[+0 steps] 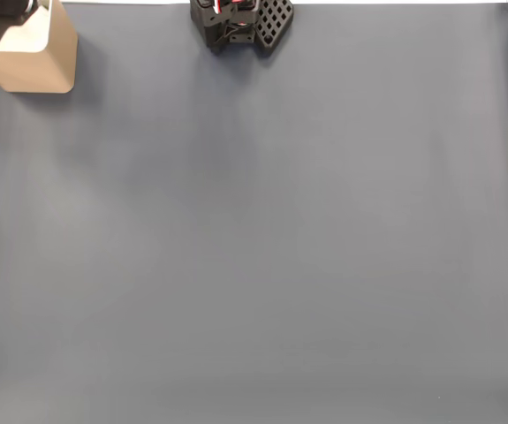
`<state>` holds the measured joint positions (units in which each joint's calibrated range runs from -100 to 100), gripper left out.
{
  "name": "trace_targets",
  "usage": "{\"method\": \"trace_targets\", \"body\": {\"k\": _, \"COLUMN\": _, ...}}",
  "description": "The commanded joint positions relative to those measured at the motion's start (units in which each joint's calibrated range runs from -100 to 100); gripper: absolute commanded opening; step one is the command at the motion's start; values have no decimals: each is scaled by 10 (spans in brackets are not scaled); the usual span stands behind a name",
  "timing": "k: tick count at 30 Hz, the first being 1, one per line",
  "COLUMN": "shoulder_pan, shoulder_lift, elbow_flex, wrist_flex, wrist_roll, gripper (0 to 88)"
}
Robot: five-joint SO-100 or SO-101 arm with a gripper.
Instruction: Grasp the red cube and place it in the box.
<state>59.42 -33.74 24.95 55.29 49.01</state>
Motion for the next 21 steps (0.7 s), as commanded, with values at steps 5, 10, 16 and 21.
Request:
{"method": "trace_targets", "body": {"k": 5, "shoulder_pan": 43, "shoulder_lift": -60, "elbow_flex": 12, "wrist_flex": -11, "wrist_roll": -17, "gripper": 16}}
{"method": "trace_targets", "body": {"k": 10, "shoulder_pan": 63, "shoulder_lift": -88, "elbow_flex": 40, "wrist_flex": -16, "wrist_roll": -22, "gripper": 15}}
{"method": "trace_targets", "body": {"k": 16, "shoulder_pan": 79, "shoulder_lift": -122, "elbow_flex": 69, "wrist_flex": -23, "wrist_roll": -25, "gripper": 14}}
{"method": "trace_targets", "body": {"k": 21, "shoulder_pan": 88, "shoulder_lift": -146, "elbow_flex": 99, "wrist_flex": -30, "wrist_roll": -25, "gripper": 14}}
